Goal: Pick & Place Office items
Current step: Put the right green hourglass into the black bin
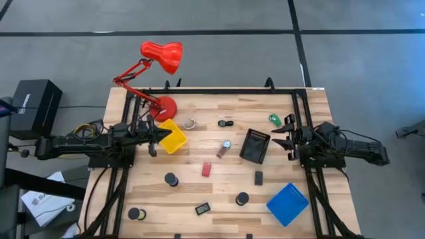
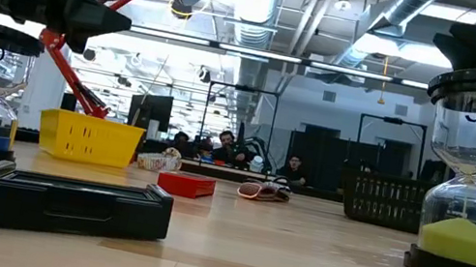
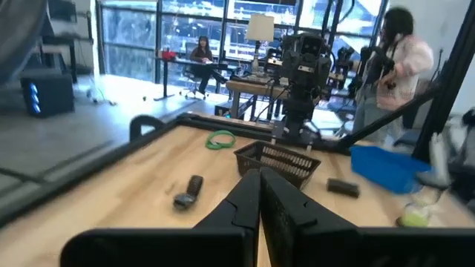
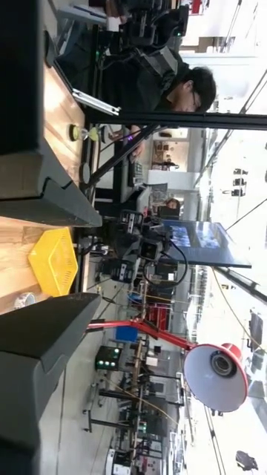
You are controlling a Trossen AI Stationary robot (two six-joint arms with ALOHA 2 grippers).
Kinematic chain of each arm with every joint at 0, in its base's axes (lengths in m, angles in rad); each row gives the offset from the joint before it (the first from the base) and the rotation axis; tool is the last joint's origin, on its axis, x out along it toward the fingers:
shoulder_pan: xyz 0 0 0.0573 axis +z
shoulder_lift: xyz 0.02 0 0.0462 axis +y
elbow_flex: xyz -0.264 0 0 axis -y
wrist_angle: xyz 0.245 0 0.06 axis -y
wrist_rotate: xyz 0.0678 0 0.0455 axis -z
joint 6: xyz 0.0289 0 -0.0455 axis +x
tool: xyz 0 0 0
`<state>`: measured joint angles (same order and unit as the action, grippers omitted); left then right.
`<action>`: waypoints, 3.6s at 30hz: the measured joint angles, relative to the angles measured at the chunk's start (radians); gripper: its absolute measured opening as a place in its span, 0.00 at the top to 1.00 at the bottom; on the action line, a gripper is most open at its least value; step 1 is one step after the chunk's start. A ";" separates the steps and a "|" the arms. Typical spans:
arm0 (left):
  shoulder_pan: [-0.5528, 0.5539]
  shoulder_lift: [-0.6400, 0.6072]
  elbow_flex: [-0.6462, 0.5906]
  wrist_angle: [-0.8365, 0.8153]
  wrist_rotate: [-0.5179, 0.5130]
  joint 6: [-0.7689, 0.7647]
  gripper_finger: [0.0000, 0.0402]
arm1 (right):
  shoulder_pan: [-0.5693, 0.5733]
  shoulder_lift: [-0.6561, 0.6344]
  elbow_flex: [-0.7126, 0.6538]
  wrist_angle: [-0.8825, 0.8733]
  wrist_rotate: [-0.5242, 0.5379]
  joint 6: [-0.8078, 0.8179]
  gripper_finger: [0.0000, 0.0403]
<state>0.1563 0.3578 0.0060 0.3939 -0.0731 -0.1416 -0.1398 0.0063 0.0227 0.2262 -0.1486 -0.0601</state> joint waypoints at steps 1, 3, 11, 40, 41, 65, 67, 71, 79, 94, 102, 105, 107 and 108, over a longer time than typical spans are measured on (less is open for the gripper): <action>0.000 0.004 0.000 0.001 0.000 -0.035 0.99 | 0.000 0.000 0.000 -0.001 0.000 0.000 0.63; 0.000 0.005 0.000 0.000 0.000 -0.075 0.99 | 0.000 0.000 0.000 -0.006 0.000 0.009 0.63; 0.000 0.005 0.000 0.016 0.000 -0.096 0.99 | 0.000 0.000 0.000 -0.046 0.000 0.063 0.63; -0.246 0.201 0.060 0.552 0.104 -0.092 0.76 | 0.000 0.000 0.000 0.113 0.023 -0.079 0.63; -0.261 0.238 0.081 0.553 0.092 -0.078 0.76 | 0.000 0.000 0.000 0.113 0.023 -0.079 0.63; -0.286 0.682 0.307 0.547 -0.102 0.248 0.75 | 0.129 0.020 0.000 0.197 0.013 -0.015 0.63; -0.286 0.682 0.307 0.545 -0.111 0.249 0.73 | 0.155 0.039 0.000 0.225 0.014 -0.018 0.63; -0.278 0.682 0.307 0.545 -0.111 0.250 0.65 | 0.205 0.121 0.000 0.290 0.016 -0.022 0.60; -0.279 0.681 0.307 0.543 -0.111 0.250 0.54 | 0.287 0.407 0.000 0.503 0.017 -0.003 0.43; -0.279 0.681 0.307 0.549 -0.110 0.250 0.52 | 0.440 1.057 0.256 0.590 0.017 0.000 0.39; -0.279 0.681 0.307 0.552 -0.110 0.250 0.53 | 0.496 1.360 0.419 0.550 -0.017 0.018 0.39; -0.278 0.681 0.307 0.552 -0.110 0.250 0.53 | 0.509 1.429 0.473 0.469 -0.080 0.077 0.39; -0.279 0.681 0.307 0.553 -0.109 0.250 0.53 | 0.517 1.462 0.503 0.423 -0.123 0.097 0.39; -0.279 0.681 0.307 0.553 -0.110 0.250 0.53 | 0.525 1.478 0.515 0.408 -0.139 0.103 0.39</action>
<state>-0.1223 1.0389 0.3130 0.9470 -0.1829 0.1081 0.3851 1.4839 0.5381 0.6338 -0.2872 0.0429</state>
